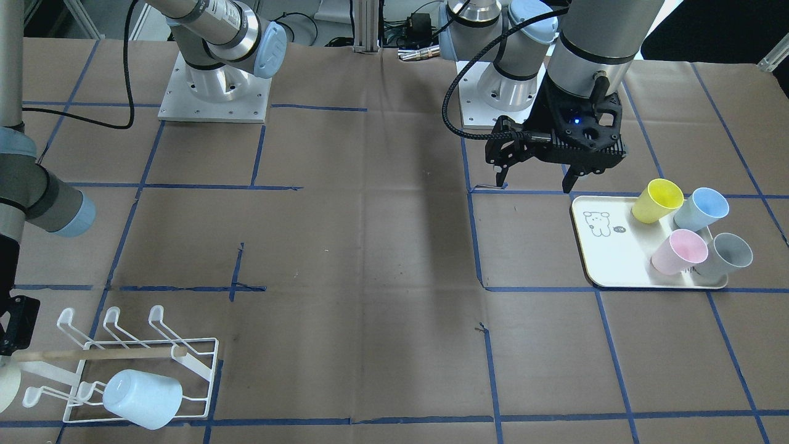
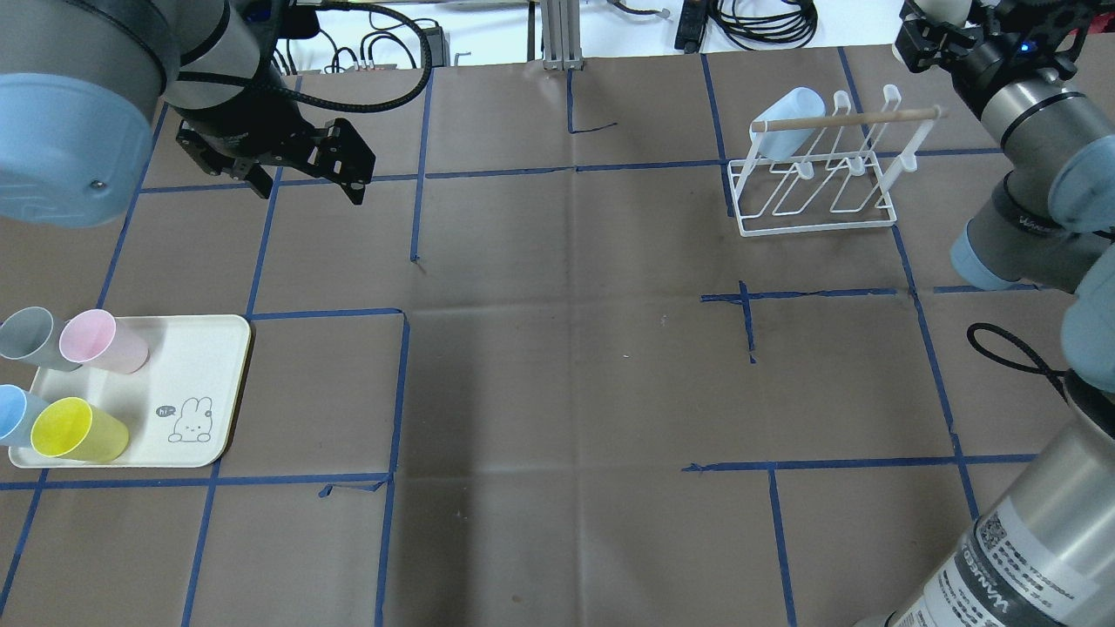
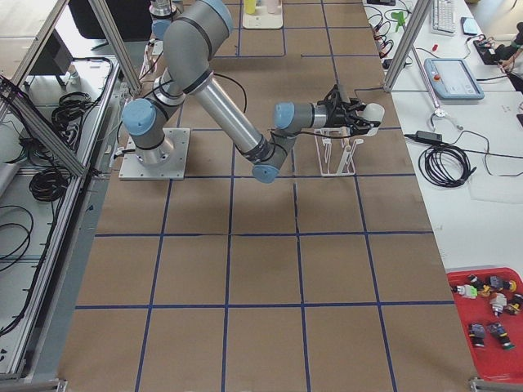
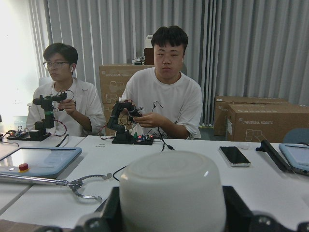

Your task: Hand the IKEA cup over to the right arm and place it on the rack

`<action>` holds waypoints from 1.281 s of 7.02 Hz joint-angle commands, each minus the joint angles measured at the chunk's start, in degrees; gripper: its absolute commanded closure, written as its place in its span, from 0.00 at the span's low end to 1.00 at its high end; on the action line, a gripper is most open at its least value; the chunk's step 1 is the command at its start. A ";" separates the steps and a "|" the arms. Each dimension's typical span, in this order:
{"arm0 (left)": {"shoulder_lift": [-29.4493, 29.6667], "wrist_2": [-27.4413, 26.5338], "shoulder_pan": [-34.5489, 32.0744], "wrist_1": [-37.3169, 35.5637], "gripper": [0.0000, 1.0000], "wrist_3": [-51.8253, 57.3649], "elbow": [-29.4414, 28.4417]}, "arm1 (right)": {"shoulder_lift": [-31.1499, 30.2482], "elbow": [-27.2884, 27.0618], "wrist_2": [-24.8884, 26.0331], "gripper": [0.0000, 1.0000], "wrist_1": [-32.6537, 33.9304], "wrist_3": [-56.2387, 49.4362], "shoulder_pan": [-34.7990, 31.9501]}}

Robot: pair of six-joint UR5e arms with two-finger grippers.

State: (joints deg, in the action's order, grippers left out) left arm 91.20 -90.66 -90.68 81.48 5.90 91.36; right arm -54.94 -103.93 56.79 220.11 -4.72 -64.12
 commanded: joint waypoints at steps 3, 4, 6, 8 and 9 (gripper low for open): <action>2.40 -0.04 0.50 5.71 0.01 -1.59 -4.96 | 3.61 0.48 -0.02 0.73 2.42 0.50 0.04; 2.49 -0.04 0.50 5.80 0.01 -1.59 -5.58 | 3.87 0.66 -0.02 0.73 2.43 0.59 -0.04; 2.41 -0.04 0.50 5.71 0.01 -1.59 -5.06 | 5.63 0.57 -0.02 0.73 3.91 0.59 -0.13; 2.23 -0.04 0.50 5.45 0.01 -1.59 -4.27 | 6.16 0.05 -0.02 0.73 4.45 0.68 -0.57; 2.23 -0.04 0.50 5.45 0.01 -1.59 -3.83 | 6.25 -0.65 -0.02 0.72 4.45 0.68 -0.49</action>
State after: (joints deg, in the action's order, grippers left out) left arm 93.46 -90.70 -90.18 86.99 4.31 87.05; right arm -48.87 -103.92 56.78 224.42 -4.05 -64.56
